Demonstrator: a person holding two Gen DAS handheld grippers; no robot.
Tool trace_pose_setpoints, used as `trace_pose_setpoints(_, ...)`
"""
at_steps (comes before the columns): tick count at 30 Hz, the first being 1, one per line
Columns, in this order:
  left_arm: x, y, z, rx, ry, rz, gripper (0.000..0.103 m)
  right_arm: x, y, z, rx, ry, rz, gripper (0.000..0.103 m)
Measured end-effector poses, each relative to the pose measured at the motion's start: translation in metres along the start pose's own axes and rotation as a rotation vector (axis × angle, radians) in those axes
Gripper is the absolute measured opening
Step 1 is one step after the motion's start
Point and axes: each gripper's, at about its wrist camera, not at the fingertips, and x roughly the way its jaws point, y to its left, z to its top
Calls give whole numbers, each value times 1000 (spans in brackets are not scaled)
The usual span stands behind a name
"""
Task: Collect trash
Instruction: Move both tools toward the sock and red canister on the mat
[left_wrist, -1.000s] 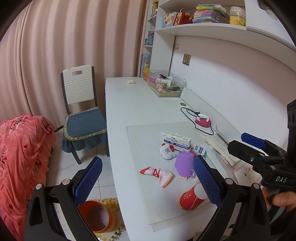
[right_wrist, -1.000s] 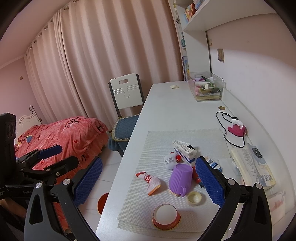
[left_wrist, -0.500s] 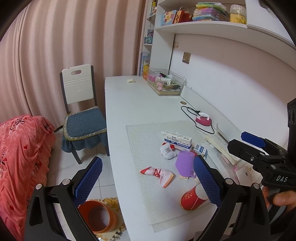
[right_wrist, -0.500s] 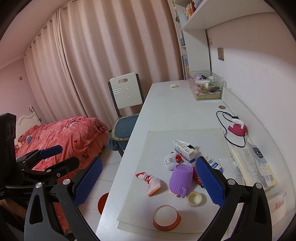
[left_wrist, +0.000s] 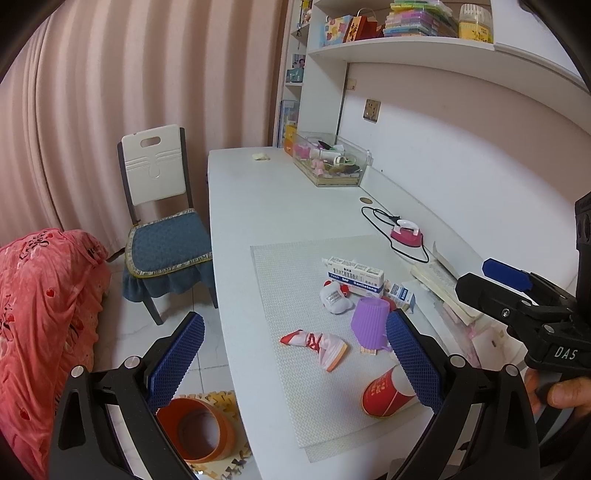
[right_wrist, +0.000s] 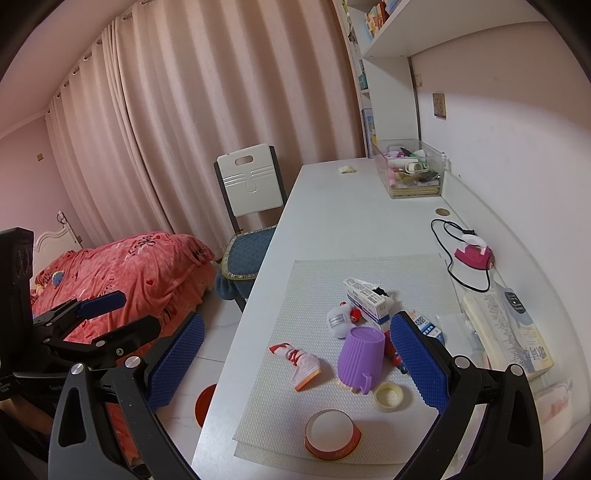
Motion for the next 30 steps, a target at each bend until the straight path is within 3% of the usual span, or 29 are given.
trace_pose_setpoints(15, 6, -17, 0, 69, 85, -31, 97, -10, -11, -10, 48, 16, -35, 98)
trace_pose_setpoints(26, 18, -42, -5, 182, 218, -150, 97, -32, -29, -29, 110, 52, -97, 98)
trace_pose_setpoints(30, 27, -47, -7, 219, 266, -180, 97, -35, -36, -39, 130, 83, -60, 98)
